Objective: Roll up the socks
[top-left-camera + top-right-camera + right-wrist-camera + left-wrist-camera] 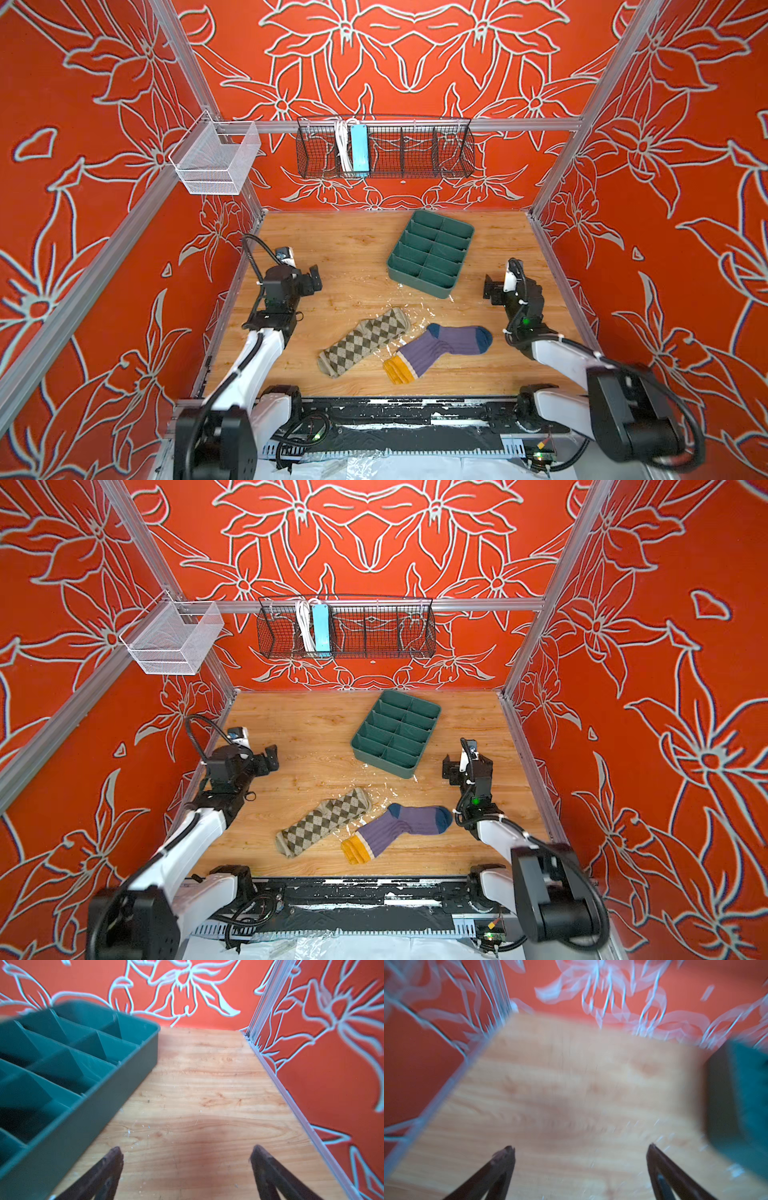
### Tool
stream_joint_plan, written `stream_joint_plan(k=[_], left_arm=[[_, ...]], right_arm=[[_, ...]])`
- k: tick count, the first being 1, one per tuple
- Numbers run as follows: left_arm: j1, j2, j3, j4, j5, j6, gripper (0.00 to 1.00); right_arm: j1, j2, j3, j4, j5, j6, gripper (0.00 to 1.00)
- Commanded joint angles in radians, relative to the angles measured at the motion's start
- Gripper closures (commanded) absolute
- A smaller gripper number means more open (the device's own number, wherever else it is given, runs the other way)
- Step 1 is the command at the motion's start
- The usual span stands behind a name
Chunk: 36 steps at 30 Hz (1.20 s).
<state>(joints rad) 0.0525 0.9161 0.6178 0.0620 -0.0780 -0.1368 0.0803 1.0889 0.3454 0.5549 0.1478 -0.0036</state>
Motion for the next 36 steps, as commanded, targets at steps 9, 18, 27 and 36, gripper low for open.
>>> stream_joint_plan(k=[9,18,27,36], left_arm=[[-0.001,-0.442,0.309,-0.361,0.452,-0.57,0.03],[-0.001,-0.651,0.163,-0.367,0.325,-0.756,0.03],[-0.041,-0.317,0.378,-0.9,0.413,-0.444,0.03],[-0.148,-0.158,0.342,-0.924,0.319,-0.335,0.03]], right_arm=[[-0.01,-0.522,0.288,-0.645,-0.239,0.679,0.02],[-0.01,-0.605,0.397,-0.81,-0.426,0.742,0.02],[0.047,-0.192,0.746,-1.299,-0.466,0.496,0.02],[0.257,0.21,1.02,-1.541,-0.102,0.39,0.03]])
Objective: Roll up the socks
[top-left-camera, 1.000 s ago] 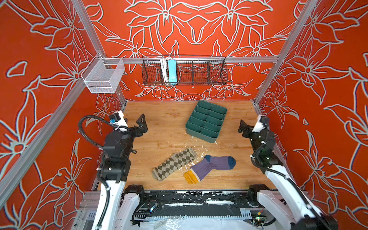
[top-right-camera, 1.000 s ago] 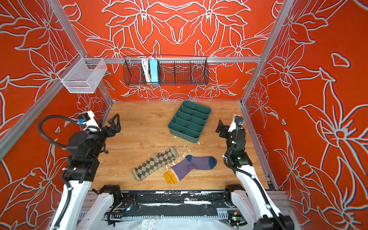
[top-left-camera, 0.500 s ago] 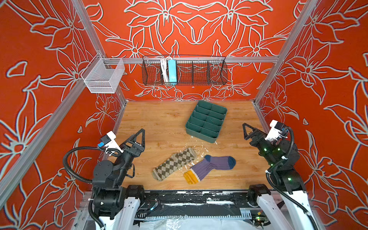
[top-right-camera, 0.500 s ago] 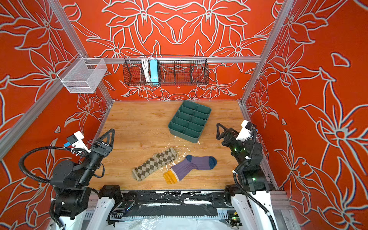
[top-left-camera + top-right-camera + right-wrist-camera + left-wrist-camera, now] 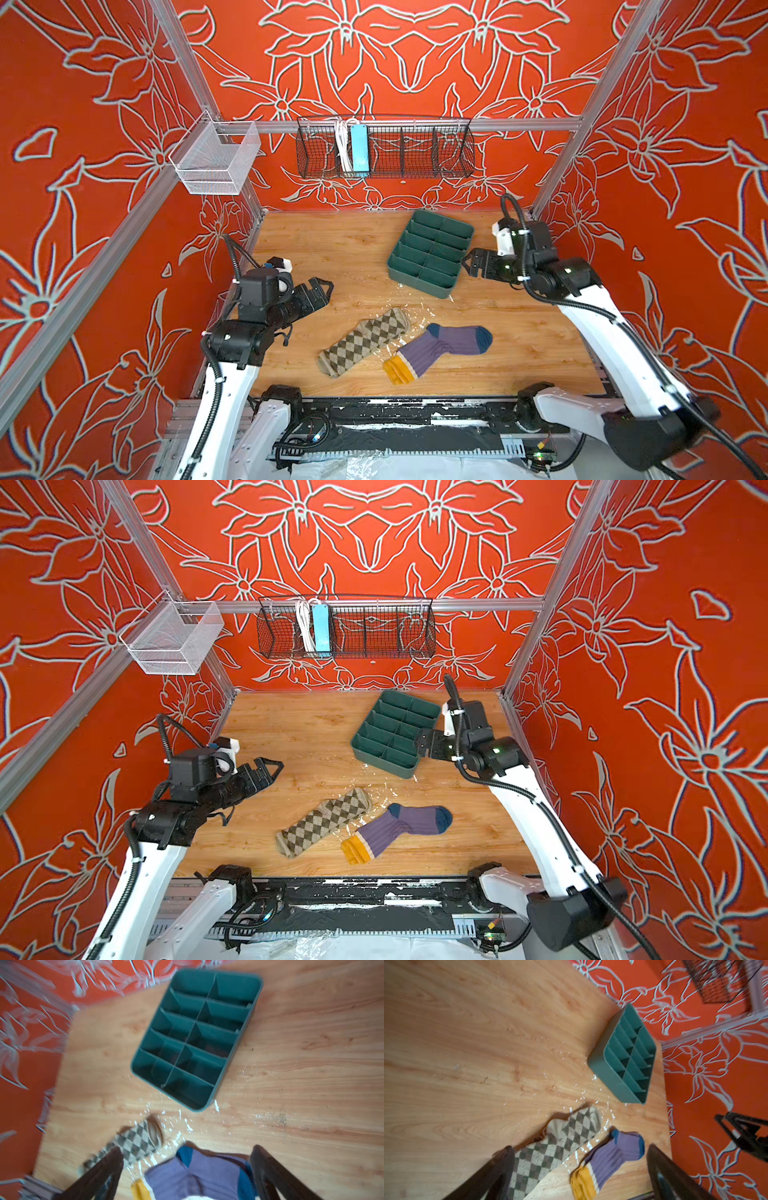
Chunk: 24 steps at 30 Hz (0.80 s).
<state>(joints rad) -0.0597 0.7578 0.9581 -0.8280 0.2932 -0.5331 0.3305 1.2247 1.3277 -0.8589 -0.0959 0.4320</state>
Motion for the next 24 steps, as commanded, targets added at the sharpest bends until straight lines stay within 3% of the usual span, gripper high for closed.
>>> stream_joint_plan(k=[1,7,11,15,19,24], left_arm=[[-0.049,0.012,0.006,-0.034,-0.057,0.07,0.03],[-0.061,0.091,0.033,-0.03,-0.082,0.134,0.03],[-0.083,0.173,0.098,-0.067,-0.057,0.141,0.03],[-0.155,0.203,0.099,-0.067,-0.14,0.162,0.03],[-0.174,0.221,0.08,-0.035,-0.151,0.143,0.03],[-0.193,0.275,0.035,0.038,-0.13,0.111,0.03]], right_arm=[[0.007,0.115,0.043,-0.115,0.159,-0.049,0.04],[0.0,0.386,0.132,-0.044,0.205,-0.011,0.12],[-0.032,0.551,0.213,-0.021,0.169,0.023,0.2],[-0.053,0.67,0.266,-0.005,0.194,0.031,0.26],[-0.062,0.726,0.281,0.009,0.22,0.029,0.36],[-0.061,0.786,0.342,-0.003,0.204,0.02,0.62]])
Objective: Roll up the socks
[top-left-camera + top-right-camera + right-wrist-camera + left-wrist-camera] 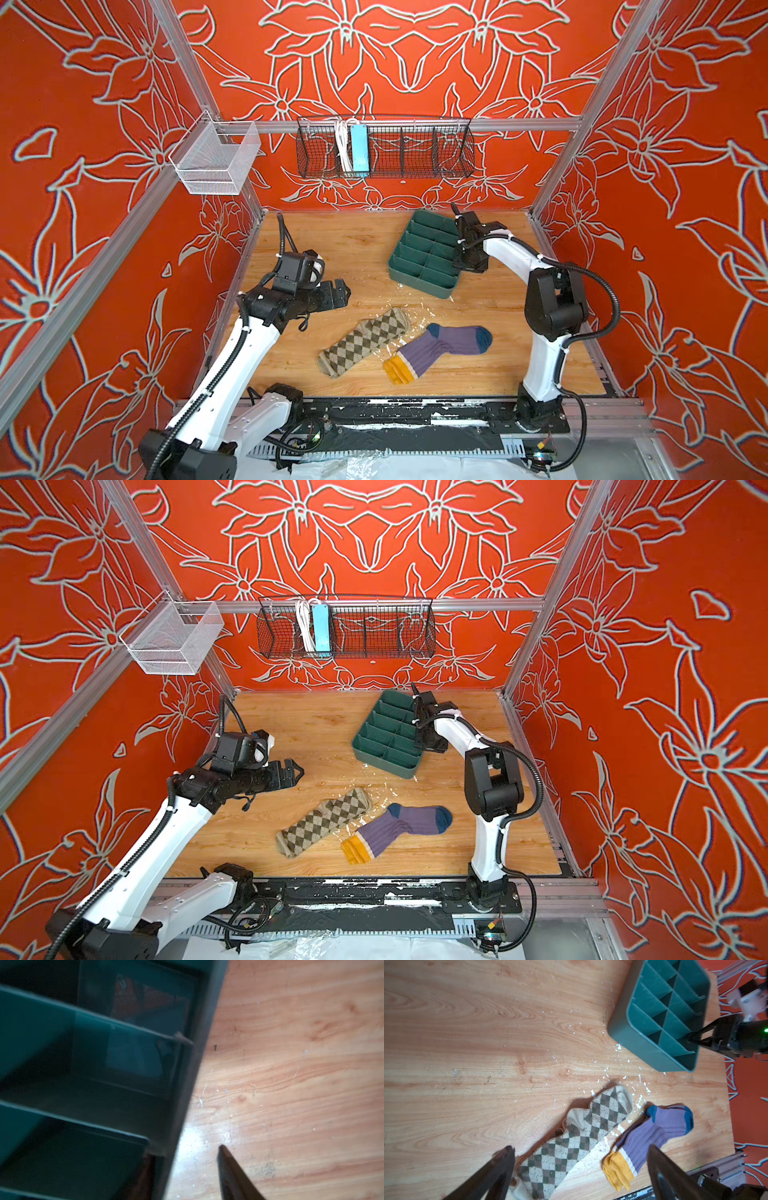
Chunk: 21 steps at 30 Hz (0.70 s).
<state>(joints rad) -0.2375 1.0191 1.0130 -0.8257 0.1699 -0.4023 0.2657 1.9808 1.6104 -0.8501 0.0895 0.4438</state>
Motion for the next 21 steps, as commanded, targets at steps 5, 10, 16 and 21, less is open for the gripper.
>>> stream_joint_plan(k=[5,10,16,21], left_arm=[[-0.026,0.009,-0.047,0.076,0.002,-0.048,0.03],[-0.028,0.011,-0.059,0.107,0.004,-0.053,0.03],[-0.029,0.022,-0.057,0.134,0.005,-0.046,0.03],[-0.029,0.013,-0.052,0.133,0.003,-0.038,0.03]], right_arm=[[0.025,0.084,0.145,-0.059,0.042,-0.005,0.85],[0.073,0.143,0.242,-0.09,0.019,0.023,0.96],[0.161,0.255,0.429,-0.145,0.005,0.05,1.0],[0.239,0.357,0.602,-0.169,-0.016,0.067,1.0]])
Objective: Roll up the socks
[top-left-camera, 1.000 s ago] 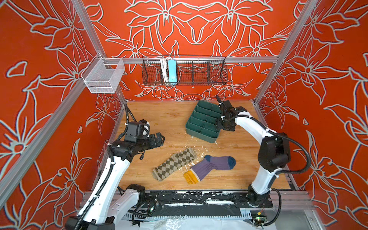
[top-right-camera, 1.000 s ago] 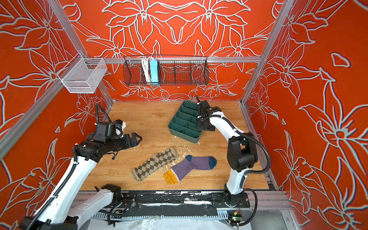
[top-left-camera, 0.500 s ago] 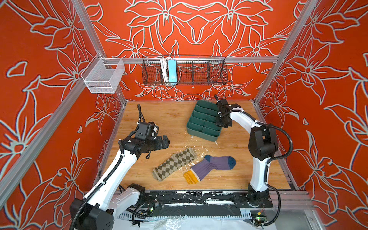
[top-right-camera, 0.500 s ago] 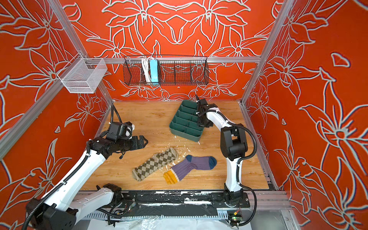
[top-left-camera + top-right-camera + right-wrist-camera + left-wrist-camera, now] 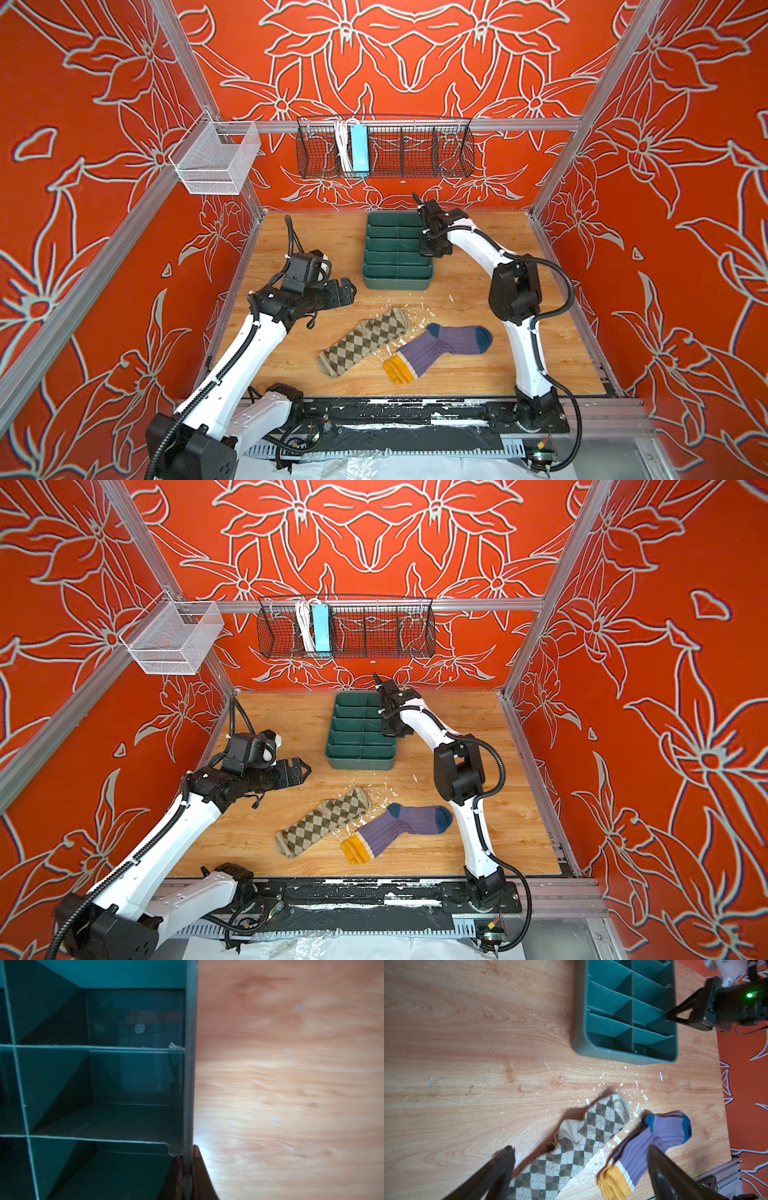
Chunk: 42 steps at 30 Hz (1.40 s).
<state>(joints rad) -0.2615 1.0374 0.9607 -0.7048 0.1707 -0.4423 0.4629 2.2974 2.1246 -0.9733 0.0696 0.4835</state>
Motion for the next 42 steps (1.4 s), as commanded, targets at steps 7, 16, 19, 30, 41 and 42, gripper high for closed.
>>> stream_joint_plan(k=[7,16,19,30,41,42], left_arm=[[-0.005,-0.083,0.009,-0.019,-0.013,0.018,0.03],[-0.005,-0.134,0.026,-0.048,0.015,0.087,0.03],[-0.005,-0.125,0.054,-0.051,0.04,0.115,0.03],[-0.144,-0.078,0.119,-0.038,0.089,0.191,0.03],[-0.481,-0.039,0.001,0.028,-0.082,0.277,0.03],[-0.5,-0.042,-0.03,0.064,-0.074,0.291,0.03]], right_arm=[[0.145,0.177,0.305,-0.074,-0.048,0.093,1.0],[0.185,0.224,0.329,-0.044,-0.074,0.14,0.95],[0.185,0.191,0.334,-0.061,-0.053,0.109,0.72],[0.147,-0.247,0.008,-0.102,0.015,0.041,0.31],[-0.007,-0.745,-0.712,-0.067,-0.218,0.168,0.16],[-0.013,-0.763,-0.753,-0.079,-0.224,0.166,0.15]])
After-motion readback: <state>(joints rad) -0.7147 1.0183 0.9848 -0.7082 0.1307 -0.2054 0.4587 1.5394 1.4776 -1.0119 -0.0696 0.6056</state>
